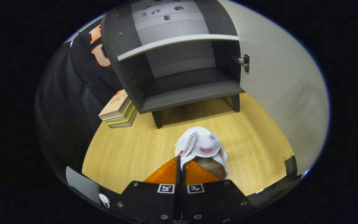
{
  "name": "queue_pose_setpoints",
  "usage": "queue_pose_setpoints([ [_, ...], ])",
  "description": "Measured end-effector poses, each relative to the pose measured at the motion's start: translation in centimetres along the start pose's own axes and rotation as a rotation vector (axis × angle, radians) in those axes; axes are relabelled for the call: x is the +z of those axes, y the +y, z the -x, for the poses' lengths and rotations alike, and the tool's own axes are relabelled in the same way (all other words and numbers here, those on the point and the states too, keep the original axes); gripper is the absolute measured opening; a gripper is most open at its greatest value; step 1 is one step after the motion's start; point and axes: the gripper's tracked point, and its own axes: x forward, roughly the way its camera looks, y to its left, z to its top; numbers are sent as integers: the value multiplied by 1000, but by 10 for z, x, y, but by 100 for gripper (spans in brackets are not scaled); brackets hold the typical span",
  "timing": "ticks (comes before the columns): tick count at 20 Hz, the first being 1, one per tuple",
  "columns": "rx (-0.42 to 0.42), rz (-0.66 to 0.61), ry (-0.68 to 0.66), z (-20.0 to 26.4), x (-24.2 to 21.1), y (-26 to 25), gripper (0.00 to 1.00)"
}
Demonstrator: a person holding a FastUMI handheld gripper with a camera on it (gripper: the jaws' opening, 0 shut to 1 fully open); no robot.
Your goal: Open the shoe cabinet door, grab the shoes and put them into the shoe cabinet, then close the shoe cabinet door.
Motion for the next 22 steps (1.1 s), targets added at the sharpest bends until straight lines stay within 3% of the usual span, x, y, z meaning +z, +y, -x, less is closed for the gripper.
queue_pose_setpoints([
  [10, 65, 63, -237, 103, 117, 20, 0],
  [17, 83, 123, -407, 120, 211, 38, 0],
  [22, 97, 163, -463, 104, 275, 46, 0],
])
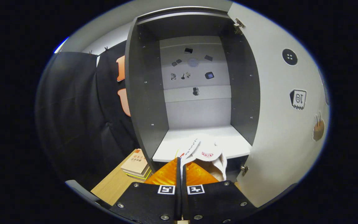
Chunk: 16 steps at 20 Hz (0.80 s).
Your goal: Open the shoe cabinet door, grab the shoes and put them into the shoe cabinet, then close the shoe cabinet door.
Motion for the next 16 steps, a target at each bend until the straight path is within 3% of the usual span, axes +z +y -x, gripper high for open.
queue_pose_setpoints([
  [4, 16, 17, -4, -57, 23, -3, 0],
  [11, -4, 48, 60, -158, 22, -22, 0],
  [16, -7, 54, 97, -199, 16, -29, 0],
])
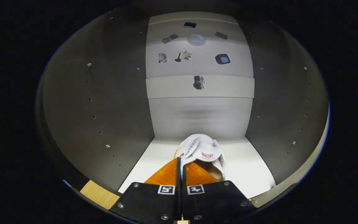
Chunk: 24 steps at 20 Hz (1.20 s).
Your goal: Open the shoe cabinet door, grab the shoes and put them into the shoe cabinet, then close the shoe cabinet door.
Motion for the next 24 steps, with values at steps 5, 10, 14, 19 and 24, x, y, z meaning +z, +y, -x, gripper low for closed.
queue_pose_setpoints([
  [5, -2, -23, 48, -17, -16, 1, 5],
  [10, -4, -10, 34, -8, -15, 8, 25],
  [14, -9, -21, -52, 21, 7, 5, 34],
  [19, -43, -4, -126, 76, 26, 7, 40],
  [24, -54, 11, -185, 148, 34, 19, 46],
])
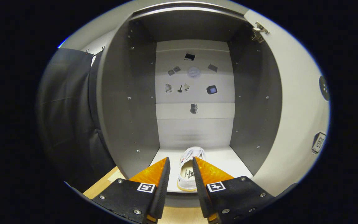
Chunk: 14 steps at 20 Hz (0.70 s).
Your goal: Open the shoe cabinet door, grab the shoes and put them into the shoe cabinet, then close the shoe cabinet door.
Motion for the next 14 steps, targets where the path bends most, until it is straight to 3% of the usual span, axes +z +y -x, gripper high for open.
queue_pose_setpoints([
  [10, -62, 27, -88, 159, 22, 17, 49],
  [14, -107, 13, -87, 218, 12, 7, 50],
])
